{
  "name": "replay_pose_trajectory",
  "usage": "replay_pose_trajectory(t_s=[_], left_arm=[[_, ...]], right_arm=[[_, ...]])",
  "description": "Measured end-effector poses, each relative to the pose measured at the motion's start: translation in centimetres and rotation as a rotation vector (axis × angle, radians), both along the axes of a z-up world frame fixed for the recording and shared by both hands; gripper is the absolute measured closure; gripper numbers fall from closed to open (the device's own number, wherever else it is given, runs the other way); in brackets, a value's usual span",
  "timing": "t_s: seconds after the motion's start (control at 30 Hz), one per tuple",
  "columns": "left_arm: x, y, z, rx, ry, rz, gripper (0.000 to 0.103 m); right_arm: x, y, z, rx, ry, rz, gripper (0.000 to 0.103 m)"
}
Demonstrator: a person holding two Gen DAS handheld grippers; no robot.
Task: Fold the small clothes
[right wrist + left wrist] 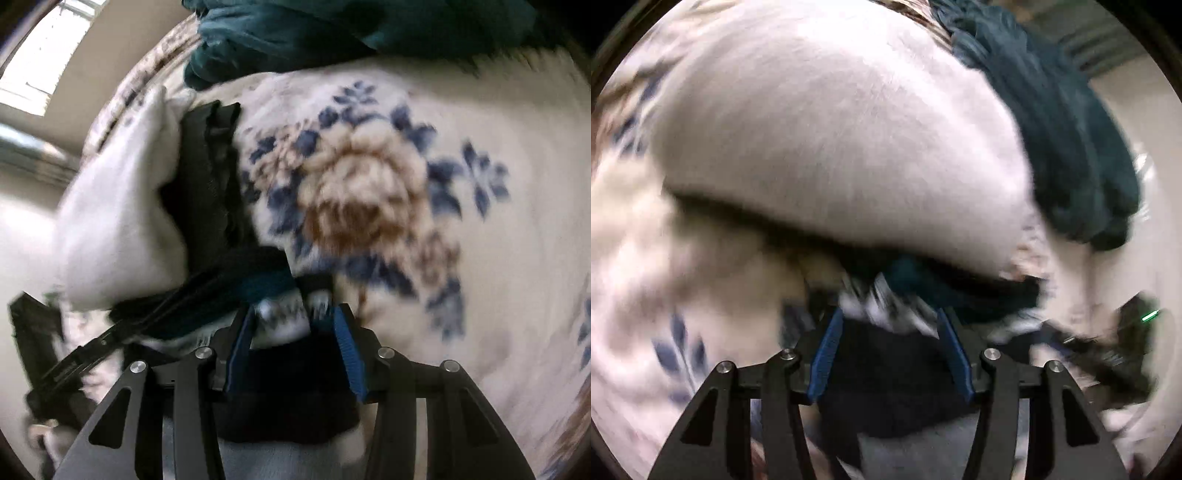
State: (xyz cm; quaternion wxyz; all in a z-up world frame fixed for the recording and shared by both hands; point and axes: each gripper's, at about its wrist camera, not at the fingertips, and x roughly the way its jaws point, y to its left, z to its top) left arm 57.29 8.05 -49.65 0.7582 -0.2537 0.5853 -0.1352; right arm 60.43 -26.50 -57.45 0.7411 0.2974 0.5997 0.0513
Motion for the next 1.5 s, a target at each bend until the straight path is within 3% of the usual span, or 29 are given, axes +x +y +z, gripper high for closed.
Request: replay_pose_trajectory(t_s=[0.07,0.13,0.17,0.2,0.23,0.3,0.37,0.5,0.6,0.7,0.73,0.77,0.8,0.83,0.87,0.93,1.07,1.1,1.13,1.17,1.23,1.27,1.4,1.5], left_arm=[[-1.7,1.0,-0.3,-0.089,0.019,0.037,0.052],[-2.3,1.3,-1.0,-0.110,0.002,0.044,0.055],[-2.5,1.3,-1.0,-0.102,-0.019,0.041,0.066],[-2.3,1.0,-1.0,-0.100,-0.049,0.030,0.075],[-2.0,0.5,-0.8,-0.084,-0.066,0.019,0.101],[-1.5,-0.1,0.0,-0.070,-0.093,0.009,0.099],[-1.7,-0.5,1.7,0.013,-0.154,-0.001,0.099],[-3.1,0.9,2.0,0.094,-0.155,0.018,0.099],[-3.0,2.1,-0.5,0.093,-0.071,0.049,0.099],[-3.1,1.9,-1.2,0.072,-0.039,0.077,0.096],[-3.2,2.1,-1.0,0.039,-0.028,0.080,0.096],[-3.6,2.6,-0.7,0.001,-0.025,0.087,0.087],[-4.2,3.3,-0.4,-0.039,-0.020,0.100,0.077],[-4.9,3.7,-0.2,-0.099,-0.012,0.116,0.052],[-5.7,3.8,-0.3,-0.165,-0.009,0.119,0.033],[-7.7,3.4,-1.2,-0.253,0.027,0.111,0.032],[-10.1,1.9,-4.9,-0.269,0.136,0.098,0.032],[-10.5,1.7,-5.4,-0.282,0.135,0.113,0.033],[-10.7,1.7,-5.5,-0.296,0.113,0.132,0.041],[-10.7,1.7,-5.6,-0.319,0.104,0.132,0.064],[-10.5,1.4,-5.0,-0.292,0.087,0.110,0.068],[-10.3,1.2,-4.4,-0.274,0.075,0.083,0.070],[-8.6,0.9,-2.6,-0.235,0.095,0.007,0.072],[-6.6,-0.1,-0.9,-0.162,0.097,-0.117,0.072]], right_arm=[[-2.4,-0.4,-0.7,0.087,0.015,-0.024,0.056],[-3.7,-0.5,-1.6,0.153,0.005,-0.032,0.056],[-4.3,-0.5,-2.4,0.180,0.000,-0.055,0.057],[-4.8,0.1,-2.8,0.187,-0.003,-0.080,0.076],[-5.2,0.3,-3.1,0.176,-0.004,-0.101,0.090],[-5.8,0.9,-2.6,0.133,-0.036,-0.110,0.094],[-6.0,1.4,-1.1,0.082,-0.077,-0.098,0.094],[-5.5,1.9,1.1,-0.006,-0.117,-0.070,0.095],[-3.8,2.3,-0.3,-0.042,-0.039,-0.020,0.095],[-2.8,1.8,-2.0,0.022,0.056,-0.003,0.092],[-2.7,1.4,-2.0,0.050,0.075,0.001,0.089],[-3.0,0.8,-1.7,0.064,0.075,0.004,0.075],[-3.4,0.2,-1.3,0.076,0.065,0.010,0.055],[-4.1,-0.3,-1.1,0.097,0.060,0.021,0.045],[-4.7,-0.7,-1.1,0.112,0.065,0.035,0.032],[-6.4,-1.3,-1.9,0.152,0.101,0.075,0.031],[-10.1,-1.6,-5.1,0.300,0.170,0.095,0.025],[-10.6,-1.3,-6.7,0.358,0.195,0.086,0.025],[-10.9,-1.0,-7.5,0.382,0.205,0.081,0.025],[-11.1,-0.8,-8.1,0.401,0.196,0.075,0.025],[-11.4,-0.3,-8.3,0.422,0.134,0.076,0.034],[-11.5,-0.1,-8.6,0.447,0.139,0.078,0.064],[-13.4,0.0,-7.4,0.459,0.113,-0.024,0.071],[-16.4,1.1,-5.3,0.463,0.095,-0.097,0.073]])
